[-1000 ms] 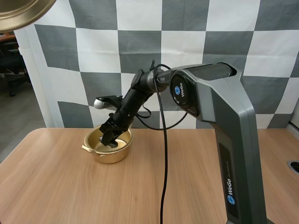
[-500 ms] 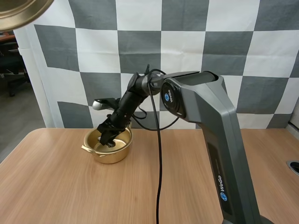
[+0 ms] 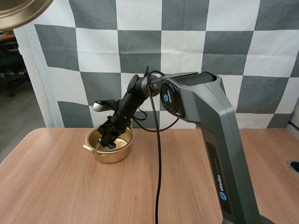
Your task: Open the pot, put the car inside, and close it
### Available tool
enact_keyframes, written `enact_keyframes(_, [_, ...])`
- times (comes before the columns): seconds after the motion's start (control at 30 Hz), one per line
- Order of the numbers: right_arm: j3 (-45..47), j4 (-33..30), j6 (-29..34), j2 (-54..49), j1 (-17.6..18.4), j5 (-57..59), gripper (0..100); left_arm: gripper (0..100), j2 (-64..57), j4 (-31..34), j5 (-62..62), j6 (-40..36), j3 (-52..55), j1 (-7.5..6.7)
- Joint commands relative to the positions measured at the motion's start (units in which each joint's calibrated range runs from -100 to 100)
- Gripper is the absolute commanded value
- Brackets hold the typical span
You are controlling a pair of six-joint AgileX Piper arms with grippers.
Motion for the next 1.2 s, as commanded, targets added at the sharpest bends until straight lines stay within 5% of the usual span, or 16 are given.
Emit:
enact_keyframes(0.0, [-0.1, 0.1, 1.8, 0.0, 0.1, 0.0, 0, 0, -0.1, 0.0, 0.0, 0.0, 0.0, 0.00])
enact_keyframes(0.07, [-0.1, 0.1, 2.6, -0.2, 0.1, 0.0, 5, 0, -0.1, 0.0, 0.0, 0.0, 0.0, 0.00])
enact_keyframes(0.13, [-0.1, 0.2, 2.6, -0.7, 0.1, 0.0, 27, 0, -0.1, 0.0, 0.0, 0.0, 0.0, 0.00])
enact_keyframes(0.27, [-1.3, 0.9, 2.6, -1.1, 0.1, 0.0, 90, 0, -0.1, 0.0, 0.0, 0.0, 0.0, 0.00])
enact_keyframes(0.3, [-2.0, 0.9, 2.5, -1.1, 0.1, 0.0, 100, 0, -0.1, 0.0, 0.0, 0.0, 0.0, 0.00])
enact_keyframes(1.17, [-7.9, 0.1, 7.9, -3.4, 0.1, 0.0, 100, 0, -0.3, 0.0, 0.0, 0.0, 0.0, 0.00])
